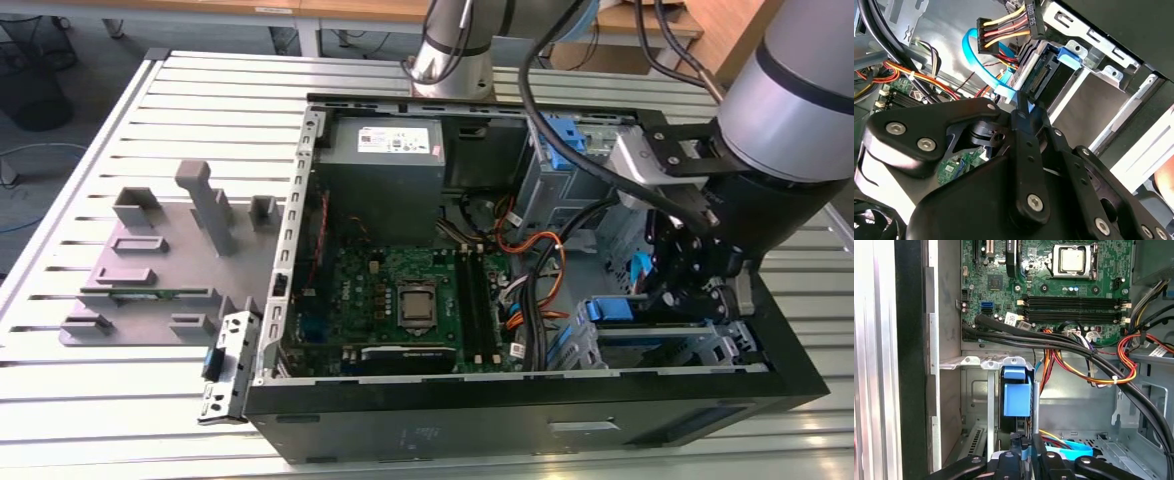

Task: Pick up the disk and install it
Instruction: 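Insert the first disk wire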

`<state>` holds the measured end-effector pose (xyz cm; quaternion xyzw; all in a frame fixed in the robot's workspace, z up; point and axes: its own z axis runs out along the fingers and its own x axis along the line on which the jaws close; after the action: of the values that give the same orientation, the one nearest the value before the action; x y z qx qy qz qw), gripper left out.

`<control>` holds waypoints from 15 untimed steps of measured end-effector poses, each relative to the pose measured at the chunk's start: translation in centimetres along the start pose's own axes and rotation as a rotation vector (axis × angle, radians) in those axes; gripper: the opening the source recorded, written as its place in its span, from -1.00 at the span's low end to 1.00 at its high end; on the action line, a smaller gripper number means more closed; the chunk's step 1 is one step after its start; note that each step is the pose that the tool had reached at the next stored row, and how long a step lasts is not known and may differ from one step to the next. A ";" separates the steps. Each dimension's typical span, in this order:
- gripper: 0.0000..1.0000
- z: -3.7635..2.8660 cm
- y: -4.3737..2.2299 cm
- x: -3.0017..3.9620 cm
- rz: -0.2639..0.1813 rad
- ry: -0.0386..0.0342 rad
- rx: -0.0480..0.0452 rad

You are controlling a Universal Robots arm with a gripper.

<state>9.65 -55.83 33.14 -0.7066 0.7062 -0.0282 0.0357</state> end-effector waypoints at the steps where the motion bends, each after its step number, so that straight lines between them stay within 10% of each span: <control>1: -0.53 -0.19 -0.02 0.00 0.000 0.0001 0.0000; 15: -0.53 -1.96 -0.18 -0.02 0.000 -0.0002 0.0000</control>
<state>9.65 -55.83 35.11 -0.7066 0.7062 -0.0281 0.0358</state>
